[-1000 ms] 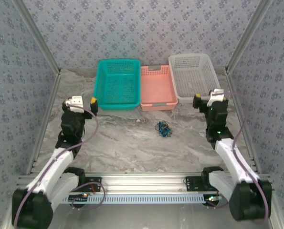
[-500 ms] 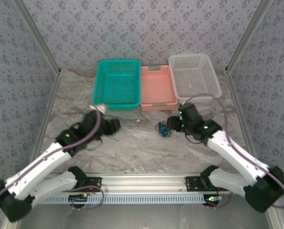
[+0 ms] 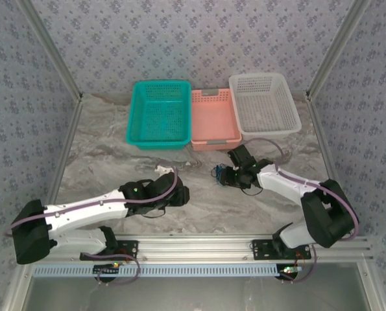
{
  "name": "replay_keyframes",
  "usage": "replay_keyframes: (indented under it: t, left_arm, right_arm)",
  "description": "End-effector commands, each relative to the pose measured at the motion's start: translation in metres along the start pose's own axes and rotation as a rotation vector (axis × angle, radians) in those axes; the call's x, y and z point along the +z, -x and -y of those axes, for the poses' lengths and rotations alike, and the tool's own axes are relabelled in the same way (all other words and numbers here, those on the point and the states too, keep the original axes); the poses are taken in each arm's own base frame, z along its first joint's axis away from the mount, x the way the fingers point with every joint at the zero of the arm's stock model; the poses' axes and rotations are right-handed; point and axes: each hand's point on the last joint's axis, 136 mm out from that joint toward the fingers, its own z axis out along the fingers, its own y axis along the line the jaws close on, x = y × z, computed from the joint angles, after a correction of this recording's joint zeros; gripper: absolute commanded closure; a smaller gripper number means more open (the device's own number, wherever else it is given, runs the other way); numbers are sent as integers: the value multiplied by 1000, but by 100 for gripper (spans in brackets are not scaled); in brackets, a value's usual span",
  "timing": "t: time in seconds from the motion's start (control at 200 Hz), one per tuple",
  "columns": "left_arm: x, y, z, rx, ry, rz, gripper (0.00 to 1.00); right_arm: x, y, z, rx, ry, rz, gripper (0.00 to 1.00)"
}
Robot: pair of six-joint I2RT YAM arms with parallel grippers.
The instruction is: Untangle the cables
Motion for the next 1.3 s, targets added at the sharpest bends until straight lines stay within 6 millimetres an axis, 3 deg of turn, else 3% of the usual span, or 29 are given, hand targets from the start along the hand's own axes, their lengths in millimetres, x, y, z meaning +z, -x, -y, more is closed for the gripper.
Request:
replay_keyframes:
  t: [0.0, 0.15, 0.24, 0.465, 0.665, 0.76, 0.864, 1.054, 1.294]
  left_arm:
    - [3, 9, 16, -21, -38, 29, 45]
    - [12, 16, 26, -16, -38, 19, 40]
    - [21, 26, 36, -54, -96, 9, 35]
    - [49, 54, 54, -55, -136, -21, 32]
    - [84, 46, 57, -50, -90, -83, 35]
    - [98, 38, 48, -59, -54, -101, 41]
    - [111, 30, 39, -67, -20, -113, 53]
    - [111, 31, 16, -106, 36, -67, 100]
    - [72, 45, -43, -195, 119, 50, 100]
  right_arm:
    - [8, 8, 0, 23, 23, 18, 64]
    - [5, 4, -12, -56, 51, 23, 91]
    - [0, -5, -24, -136, 72, 20, 100]
    - [-6, -30, -48, -243, 126, -12, 100]
    - [-9, -43, -60, -264, 174, -15, 100]
    - [-11, -46, -64, -262, 198, -17, 100]
    - [-13, -47, -64, -262, 207, -12, 100]
    - [-19, -45, -61, -255, 212, -1, 100]
    - [-31, -34, -43, -177, 236, 24, 100]
